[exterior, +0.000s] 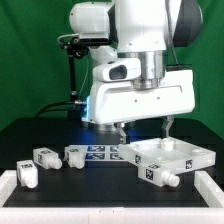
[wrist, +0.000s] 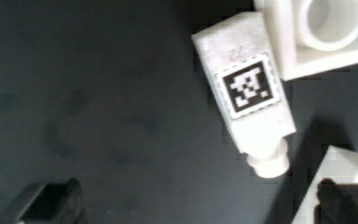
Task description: Assemble one leg
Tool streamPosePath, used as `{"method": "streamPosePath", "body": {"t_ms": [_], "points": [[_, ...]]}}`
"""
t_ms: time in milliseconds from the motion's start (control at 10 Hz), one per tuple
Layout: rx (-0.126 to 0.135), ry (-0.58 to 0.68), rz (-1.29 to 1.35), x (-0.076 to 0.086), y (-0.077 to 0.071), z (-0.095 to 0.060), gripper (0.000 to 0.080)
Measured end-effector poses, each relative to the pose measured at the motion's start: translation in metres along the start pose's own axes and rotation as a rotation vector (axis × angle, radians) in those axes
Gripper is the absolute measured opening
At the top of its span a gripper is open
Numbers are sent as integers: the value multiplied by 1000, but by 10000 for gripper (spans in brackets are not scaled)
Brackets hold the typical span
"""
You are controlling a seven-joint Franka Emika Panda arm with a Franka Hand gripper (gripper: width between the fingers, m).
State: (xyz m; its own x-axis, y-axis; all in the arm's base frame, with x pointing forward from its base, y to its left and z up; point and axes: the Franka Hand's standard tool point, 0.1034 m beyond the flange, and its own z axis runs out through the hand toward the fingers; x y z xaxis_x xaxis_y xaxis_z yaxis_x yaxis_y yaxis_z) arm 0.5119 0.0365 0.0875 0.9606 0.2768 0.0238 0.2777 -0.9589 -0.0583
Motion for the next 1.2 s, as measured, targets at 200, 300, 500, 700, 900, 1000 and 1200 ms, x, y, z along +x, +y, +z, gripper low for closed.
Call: {"method": "streamPosePath", "body": {"t_ms": [200,300,500,700,900,1000,1200], "points": [[0,-2,2,-1,1,1,649],[-9,8,-20,1,-1,3,649],[-25,49,-81,6,-15,19,649],[-17,50,-93,13,-27,33,649],[-20,74,-108,14,-37,48,649],[-22,87,-118,12,-43,59,649],[-33,108,-158,8,-39,73,649]]}}
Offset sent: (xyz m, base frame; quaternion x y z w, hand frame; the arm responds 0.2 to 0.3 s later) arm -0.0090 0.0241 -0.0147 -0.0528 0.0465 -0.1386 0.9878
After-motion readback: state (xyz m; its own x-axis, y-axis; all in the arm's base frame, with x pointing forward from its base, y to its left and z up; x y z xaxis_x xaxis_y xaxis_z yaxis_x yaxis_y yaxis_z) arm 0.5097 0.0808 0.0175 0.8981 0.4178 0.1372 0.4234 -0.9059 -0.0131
